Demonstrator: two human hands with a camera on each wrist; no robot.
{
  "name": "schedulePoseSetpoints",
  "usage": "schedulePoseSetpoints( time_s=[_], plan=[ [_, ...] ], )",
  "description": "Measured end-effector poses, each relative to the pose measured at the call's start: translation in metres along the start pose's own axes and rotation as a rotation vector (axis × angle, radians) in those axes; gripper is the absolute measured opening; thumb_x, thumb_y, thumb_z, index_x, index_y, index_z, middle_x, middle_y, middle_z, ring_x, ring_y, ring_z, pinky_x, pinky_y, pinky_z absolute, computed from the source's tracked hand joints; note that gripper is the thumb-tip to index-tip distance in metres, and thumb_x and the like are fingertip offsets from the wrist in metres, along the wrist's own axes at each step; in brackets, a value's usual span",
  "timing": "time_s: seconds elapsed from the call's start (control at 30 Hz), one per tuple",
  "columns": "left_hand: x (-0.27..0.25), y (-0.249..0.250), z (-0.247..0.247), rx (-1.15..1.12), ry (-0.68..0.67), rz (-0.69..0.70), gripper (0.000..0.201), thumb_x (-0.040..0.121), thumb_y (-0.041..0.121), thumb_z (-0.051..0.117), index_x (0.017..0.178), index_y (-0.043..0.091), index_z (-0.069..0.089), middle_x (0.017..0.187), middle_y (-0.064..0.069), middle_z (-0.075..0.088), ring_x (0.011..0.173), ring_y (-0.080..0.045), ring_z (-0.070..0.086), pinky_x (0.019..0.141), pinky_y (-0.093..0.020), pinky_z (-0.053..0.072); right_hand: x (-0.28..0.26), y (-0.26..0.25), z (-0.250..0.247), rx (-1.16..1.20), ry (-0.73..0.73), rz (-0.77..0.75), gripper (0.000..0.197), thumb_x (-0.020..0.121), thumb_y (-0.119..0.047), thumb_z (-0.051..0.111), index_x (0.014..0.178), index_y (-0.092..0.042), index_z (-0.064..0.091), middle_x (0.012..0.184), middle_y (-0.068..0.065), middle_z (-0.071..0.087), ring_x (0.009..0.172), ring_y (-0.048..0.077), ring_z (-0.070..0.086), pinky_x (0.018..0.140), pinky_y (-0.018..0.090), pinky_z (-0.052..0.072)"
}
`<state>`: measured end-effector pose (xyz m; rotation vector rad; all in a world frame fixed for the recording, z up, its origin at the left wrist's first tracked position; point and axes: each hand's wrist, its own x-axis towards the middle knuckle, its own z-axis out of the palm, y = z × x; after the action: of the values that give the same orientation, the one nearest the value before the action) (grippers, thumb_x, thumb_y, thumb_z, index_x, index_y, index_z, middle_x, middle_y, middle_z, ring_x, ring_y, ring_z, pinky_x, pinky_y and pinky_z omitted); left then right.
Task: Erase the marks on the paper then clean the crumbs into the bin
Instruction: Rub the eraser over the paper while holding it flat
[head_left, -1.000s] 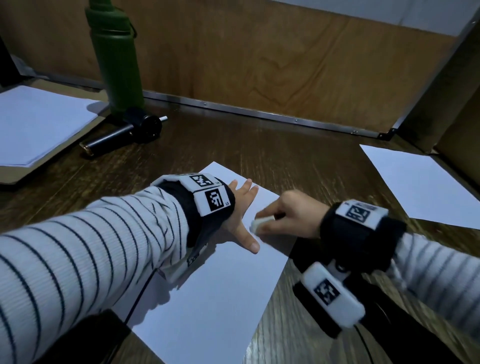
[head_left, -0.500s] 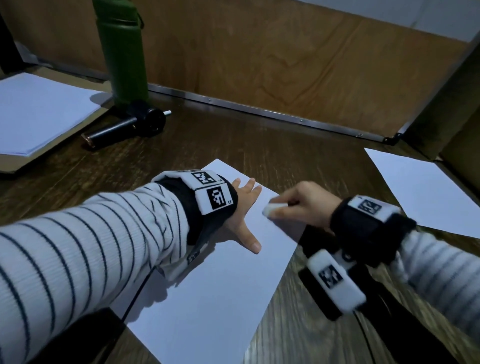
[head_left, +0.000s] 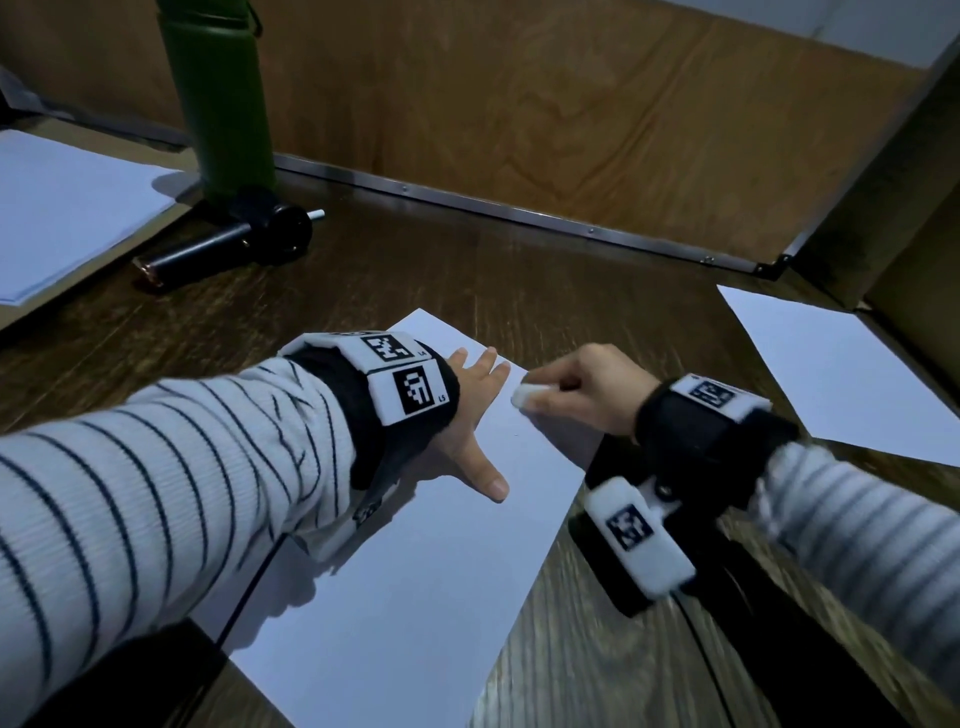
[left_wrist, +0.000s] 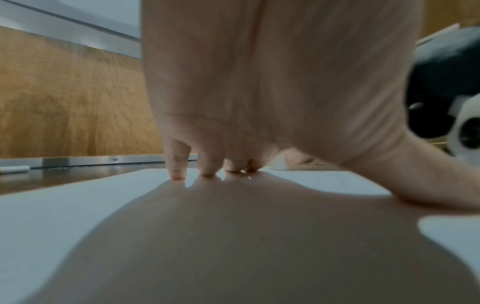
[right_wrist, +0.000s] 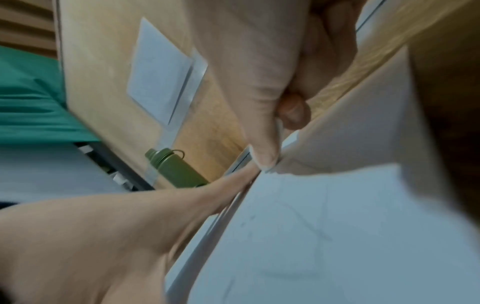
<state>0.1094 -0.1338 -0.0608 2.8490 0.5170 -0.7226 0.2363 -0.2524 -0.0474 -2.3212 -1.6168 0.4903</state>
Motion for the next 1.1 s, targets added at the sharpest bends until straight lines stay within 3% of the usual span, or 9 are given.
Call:
schedulePoseSetpoints(
  time_s=[0.13,0.23,0.3,0.5,0.6,0.77,0.87,1.0,1.1],
  plan=[
    [0.003,-0.003,0.003,0.003,0.003,-0.002,0.137,0.054,0.080,0.063,0.147,0.024,-0.021,0.157,0.001,-0.023,0.146,-0.025,-0.014,0.115,-0.054,0.006,-0.004,0.002,0.003,-0.028,0.024,-0.041,0.021,0.086,-0.034,0.061,0.095,-0.021,0.074,0.080,0.002,0.072,0.076,0.018,0.061,0.063,0.011,0.042],
    [0.004,-0.002,0.004,0.009,-0.008,-0.020,0.137,0.053,0.081,0.061,0.146,0.025,-0.022,0.156,0.001,-0.025,0.146,-0.025,-0.015,0.116,-0.054,0.005,-0.030,0.000,0.004,-0.046,-0.193,-0.133,0.018,0.083,-0.036,0.064,0.096,-0.027,0.073,0.086,0.004,0.073,0.076,0.020,0.062,0.073,0.024,0.046],
    [0.005,-0.002,0.004,0.010,-0.005,-0.025,0.137,0.053,0.081,0.061,0.146,0.025,-0.022,0.155,0.001,-0.026,0.146,-0.025,-0.015,0.116,-0.054,0.005,-0.038,-0.001,0.001,0.001,-0.279,-0.125,0.017,0.082,-0.037,0.065,0.096,-0.030,0.073,0.082,-0.001,0.072,0.066,0.010,0.058,0.067,0.017,0.045],
    [0.006,-0.004,0.003,0.019,-0.003,-0.004,0.138,0.053,0.082,0.061,0.146,0.024,-0.022,0.156,0.000,-0.023,0.145,-0.026,-0.015,0.115,-0.055,0.005,0.001,0.003,-0.005,-0.023,-0.001,0.037,0.020,0.085,-0.035,0.063,0.099,-0.025,0.074,0.074,-0.014,0.063,0.069,0.002,0.054,0.056,0.001,0.037],
    [0.004,-0.003,0.003,0.020,0.003,-0.005,0.136,0.054,0.081,0.061,0.146,0.025,-0.021,0.157,0.000,-0.023,0.146,-0.026,-0.014,0.115,-0.054,0.005,-0.006,0.006,-0.001,0.018,0.007,0.034,0.019,0.085,-0.032,0.063,0.099,-0.025,0.074,0.085,-0.013,0.071,0.079,0.004,0.059,0.061,0.006,0.040],
    [0.004,0.000,0.003,0.025,0.002,-0.027,0.136,0.055,0.081,0.061,0.147,0.024,-0.021,0.156,0.000,-0.025,0.146,-0.026,-0.014,0.115,-0.053,0.005,-0.044,0.001,0.003,0.141,-0.315,-0.040,0.012,0.080,-0.029,0.070,0.090,-0.031,0.074,0.084,-0.006,0.074,0.070,-0.004,0.057,0.073,0.015,0.047],
    [0.004,-0.001,0.002,0.031,0.001,-0.018,0.137,0.054,0.082,0.060,0.147,0.023,-0.021,0.156,-0.001,-0.024,0.146,-0.027,-0.014,0.115,-0.054,0.005,-0.026,0.000,-0.002,0.063,-0.214,-0.031,0.018,0.079,-0.037,0.068,0.093,-0.030,0.074,0.080,0.005,0.072,0.066,0.003,0.052,0.069,0.024,0.048],
    [0.003,-0.002,0.002,0.033,0.005,-0.006,0.136,0.055,0.080,0.061,0.147,0.022,-0.021,0.157,-0.001,-0.022,0.146,-0.027,-0.012,0.115,-0.053,0.007,0.006,-0.002,-0.001,-0.005,0.023,0.053,0.022,0.084,-0.036,0.063,0.099,-0.025,0.074,0.075,-0.012,0.064,0.064,0.000,0.052,0.054,0.005,0.033],
    [0.003,-0.001,0.002,0.035,0.009,-0.007,0.136,0.055,0.081,0.060,0.147,0.022,-0.021,0.157,-0.001,-0.023,0.146,-0.027,-0.013,0.115,-0.053,0.007,-0.005,-0.005,0.005,-0.001,0.031,0.031,0.021,0.084,-0.034,0.063,0.100,-0.026,0.074,0.087,-0.006,0.072,0.071,0.002,0.055,0.057,0.004,0.036]
  ],
)
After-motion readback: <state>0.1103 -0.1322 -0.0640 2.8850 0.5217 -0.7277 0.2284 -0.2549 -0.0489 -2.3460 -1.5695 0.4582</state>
